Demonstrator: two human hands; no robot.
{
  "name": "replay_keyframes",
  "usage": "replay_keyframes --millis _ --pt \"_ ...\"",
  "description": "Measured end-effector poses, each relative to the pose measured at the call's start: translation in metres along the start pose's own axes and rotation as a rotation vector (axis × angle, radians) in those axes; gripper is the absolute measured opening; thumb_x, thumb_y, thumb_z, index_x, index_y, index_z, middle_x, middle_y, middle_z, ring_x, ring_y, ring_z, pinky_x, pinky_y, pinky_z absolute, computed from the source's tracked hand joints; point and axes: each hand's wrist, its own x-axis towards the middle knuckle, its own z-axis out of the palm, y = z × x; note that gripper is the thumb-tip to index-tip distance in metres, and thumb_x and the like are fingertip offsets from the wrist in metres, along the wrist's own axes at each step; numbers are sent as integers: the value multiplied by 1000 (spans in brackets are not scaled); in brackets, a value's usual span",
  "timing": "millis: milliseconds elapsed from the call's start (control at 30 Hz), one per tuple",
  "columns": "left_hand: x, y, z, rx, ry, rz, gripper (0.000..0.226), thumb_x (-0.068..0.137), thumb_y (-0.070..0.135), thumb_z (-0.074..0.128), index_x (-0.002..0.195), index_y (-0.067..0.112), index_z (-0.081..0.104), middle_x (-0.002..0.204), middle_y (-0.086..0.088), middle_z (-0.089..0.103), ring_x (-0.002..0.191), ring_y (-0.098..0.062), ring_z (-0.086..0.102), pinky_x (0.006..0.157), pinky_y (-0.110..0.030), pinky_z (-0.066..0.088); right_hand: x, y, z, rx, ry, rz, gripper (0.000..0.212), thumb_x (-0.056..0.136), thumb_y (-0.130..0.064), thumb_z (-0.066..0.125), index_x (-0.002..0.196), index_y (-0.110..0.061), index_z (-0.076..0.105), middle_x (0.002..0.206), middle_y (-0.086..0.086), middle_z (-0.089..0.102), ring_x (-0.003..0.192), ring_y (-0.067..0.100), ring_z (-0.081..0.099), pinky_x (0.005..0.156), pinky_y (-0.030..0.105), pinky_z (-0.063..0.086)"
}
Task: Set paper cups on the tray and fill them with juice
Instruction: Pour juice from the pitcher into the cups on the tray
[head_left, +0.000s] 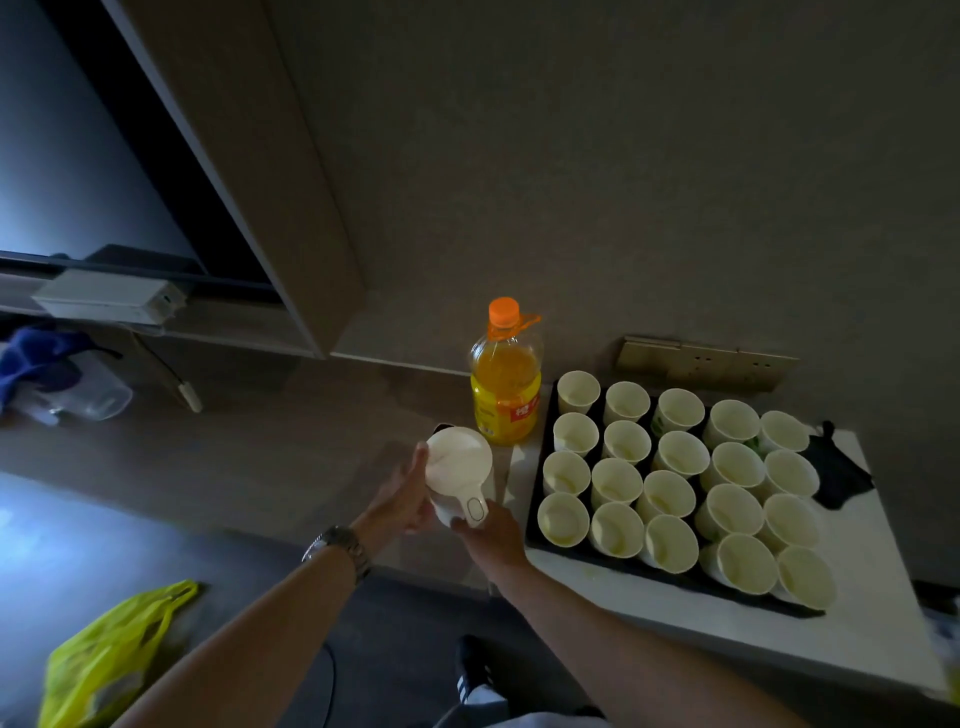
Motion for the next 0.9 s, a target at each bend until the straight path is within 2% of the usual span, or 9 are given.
replay_keyframes --millis 100,167,267,333,400,567,667,767,900 --pt "7 -29 3 67 163 232 30 103 43 35 106 18 52 102 -5 58 97 -25 58 74 -27 49 4 -2 -5 89 -5 62 42 86 -36 75 119 -13 67 115 4 70 101 21 66 79 29 52" --pt "12 -44 3 168 148 288 25 91 34 52 111 19 49 119 -10 57 102 -23 57 76 -28 51 4 -4 -7 146 -15 87 47 83 -41 77 118 -12 66 109 1 68 96 18 63 76 27 51" --pt "22 -51 5 328 94 409 94 61 40 78 143 22 37 137 0 47 122 -12 49 98 -32 53 5 -4 -6 146 -18 85 41 81 -49 76 106 -18 66 101 -2 66 95 18 64 76 28 52" --pt "40 -53 8 327 81 471 119 55 40 94 152 20 30 144 4 46 133 -13 47 104 -33 50 8 -3 -5 126 -14 77 25 81 -45 77 87 -25 62 95 -5 67 92 17 64 75 30 54" --pt "52 -53 9 301 78 483 129 50 38 103 153 14 29 144 4 51 134 -19 52 101 -39 55 10 -2 -2 123 -18 68 18 79 -31 78 78 -27 61 94 -4 69 91 17 65 79 33 57" --pt "36 -53 12 250 131 546 122 53 34 102 151 38 28 132 27 51 119 7 51 79 -2 48 10 2 0 147 21 -12 7 78 -16 73 79 -20 68 84 -3 73 83 15 67 71 32 56" --pt "30 -52 9 223 157 541 114 54 40 100 146 44 32 126 30 55 115 8 54 78 -11 54 12 6 6 141 68 -51 6 76 -6 67 71 -7 64 69 5 68 69 17 60 56 31 45" --pt "21 -49 8 240 208 560 110 52 42 101 140 45 35 121 33 56 113 13 54 77 -5 50 14 10 11 140 94 -98 15 72 -11 71 79 -1 63 75 15 70 66 17 55 55 42 46" --pt "1 -34 8 292 268 619 109 52 52 99 140 44 36 127 23 61 113 1 60 86 -19 55 -2 -1 -4 220 125 -183 18 70 -14 75 64 -5 60 61 3 66 60 11 50 53 37 41"
